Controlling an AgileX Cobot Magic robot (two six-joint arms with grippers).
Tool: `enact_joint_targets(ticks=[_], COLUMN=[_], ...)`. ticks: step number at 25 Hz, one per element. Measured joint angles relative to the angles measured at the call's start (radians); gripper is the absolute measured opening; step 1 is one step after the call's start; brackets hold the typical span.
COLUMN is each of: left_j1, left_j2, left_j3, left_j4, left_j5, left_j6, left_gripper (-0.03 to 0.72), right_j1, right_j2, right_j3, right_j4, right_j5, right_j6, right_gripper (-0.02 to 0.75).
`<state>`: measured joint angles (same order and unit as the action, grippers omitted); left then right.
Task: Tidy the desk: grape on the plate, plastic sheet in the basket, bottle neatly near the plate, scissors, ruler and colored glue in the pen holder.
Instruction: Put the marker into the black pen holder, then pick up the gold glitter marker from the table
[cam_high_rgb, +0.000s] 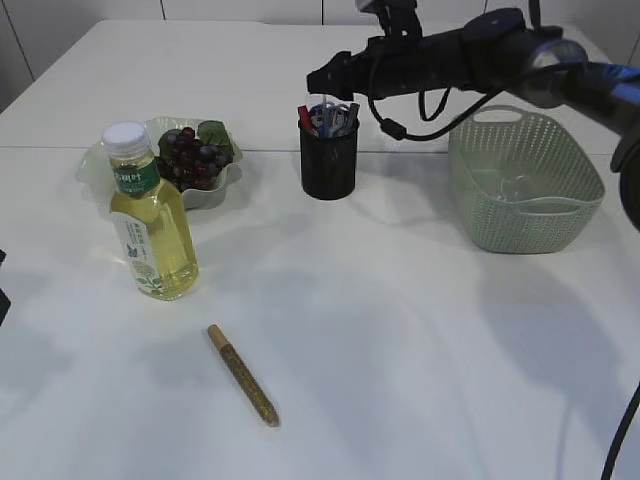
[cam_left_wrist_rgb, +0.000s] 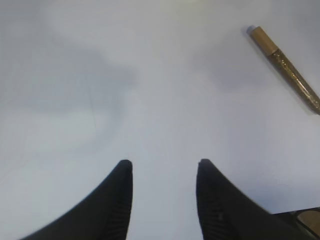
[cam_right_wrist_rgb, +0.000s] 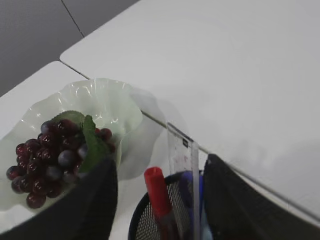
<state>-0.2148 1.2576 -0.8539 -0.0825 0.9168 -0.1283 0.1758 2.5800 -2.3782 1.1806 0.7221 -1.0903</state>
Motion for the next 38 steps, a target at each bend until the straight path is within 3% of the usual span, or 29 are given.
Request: enact_joint_targets(ticks=[6, 13, 18, 27, 38], left_j1=[0.000, 0.000, 0.000, 0.000, 0.000], left_j2=[0.000, 0.000, 0.000, 0.000, 0.000], left_j3=[0.000, 0.000, 0.000, 0.000, 0.000], left_j4=[0.000, 0.000, 0.000, -0.001, -0.001], left_j5=[0.004, 0.010, 0.012, 0.014, 0.015], left_j6=[0.000, 0.000, 0.000, 0.000, 0.000], left_gripper=[0.308, 0.308, 0.308, 0.308, 0.308], right_j1=[0.015, 0.114, 0.183, 0.315, 0.493], right_j2=[-0.162, -0.357, -0.418, -0.433, -0.446], right_j3=[0.000, 0.000, 0.000, 0.003, 0.287], right_j4=[-0.566, -0.883, -0.980, -1.077, -1.114], right_j5=[0.208, 0.407, 0.519, 0.529, 0.529], right_j6=[0.625, 0.906, 1.003, 1.090, 1.145], right_gripper=[0.387, 0.372, 0.370, 0.366, 0.365])
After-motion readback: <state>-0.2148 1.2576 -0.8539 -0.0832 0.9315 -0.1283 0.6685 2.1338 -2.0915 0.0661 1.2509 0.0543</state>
